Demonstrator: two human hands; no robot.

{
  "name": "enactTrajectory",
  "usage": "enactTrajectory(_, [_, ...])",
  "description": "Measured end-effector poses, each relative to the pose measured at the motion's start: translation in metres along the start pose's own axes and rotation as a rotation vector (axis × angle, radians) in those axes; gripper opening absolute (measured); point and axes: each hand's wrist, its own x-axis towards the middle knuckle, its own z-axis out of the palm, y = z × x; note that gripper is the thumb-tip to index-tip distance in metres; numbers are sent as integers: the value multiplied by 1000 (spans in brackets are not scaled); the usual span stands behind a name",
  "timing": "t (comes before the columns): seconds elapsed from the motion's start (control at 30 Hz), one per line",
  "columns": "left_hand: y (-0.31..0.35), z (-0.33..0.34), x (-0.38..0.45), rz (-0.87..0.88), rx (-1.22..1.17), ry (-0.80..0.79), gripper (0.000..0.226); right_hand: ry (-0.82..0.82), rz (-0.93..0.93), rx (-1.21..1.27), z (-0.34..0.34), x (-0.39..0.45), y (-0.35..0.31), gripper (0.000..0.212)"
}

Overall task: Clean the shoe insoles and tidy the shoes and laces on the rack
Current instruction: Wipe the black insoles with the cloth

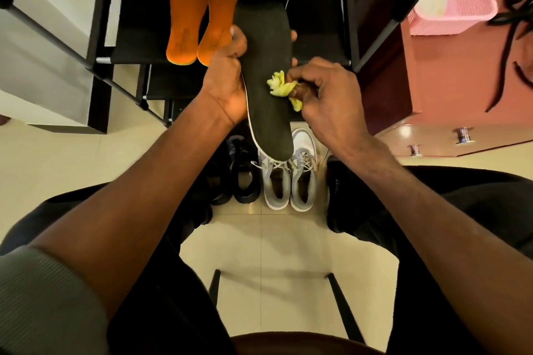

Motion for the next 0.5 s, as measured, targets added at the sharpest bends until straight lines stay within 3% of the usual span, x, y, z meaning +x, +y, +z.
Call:
enactTrajectory(0.1, [11,-9,5,2,-124,-27,77,-92,19,155,3,-9,-9,23])
enactTrajectory(0.2, [20,-15,7,-2,-166,32,81,-415,47,253,3,-17,-20,22])
enactTrajectory(0.27, [24,-16,9,-5,-139,88,78,-500,47,239,6,-24,-26,23])
enactTrajectory(0.43, [19,-5,3,-8,29,200,33,-109,147,221,1,-8,-24,19])
enactTrajectory(0.5, [8,1,0,-19,147,216,32,-15,207,182,-1,1,-15,17])
